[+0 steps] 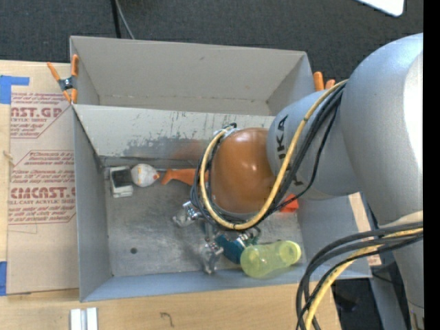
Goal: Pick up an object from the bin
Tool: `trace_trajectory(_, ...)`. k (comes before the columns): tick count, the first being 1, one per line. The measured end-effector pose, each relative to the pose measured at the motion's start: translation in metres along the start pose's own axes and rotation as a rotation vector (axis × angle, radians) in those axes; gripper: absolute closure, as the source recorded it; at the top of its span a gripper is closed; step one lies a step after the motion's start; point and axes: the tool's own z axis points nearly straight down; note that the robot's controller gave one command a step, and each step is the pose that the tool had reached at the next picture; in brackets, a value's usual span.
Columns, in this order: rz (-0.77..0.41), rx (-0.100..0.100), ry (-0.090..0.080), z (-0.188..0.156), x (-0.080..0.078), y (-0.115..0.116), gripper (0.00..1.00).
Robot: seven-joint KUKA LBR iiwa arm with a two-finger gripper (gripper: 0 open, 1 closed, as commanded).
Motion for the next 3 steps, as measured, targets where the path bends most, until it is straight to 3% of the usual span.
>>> trace_trajectory(1,-0.03,-0.005,0.014,-0.025,0.019,-0.033,0.0)
trace_trajectory(2,0.019,-0.003,0.016,-0.045,0.016,-0.093,0.0)
trace_trajectory(3,-0.014,0.001,0.005,-0.027,0.026,-0.105,0.0)
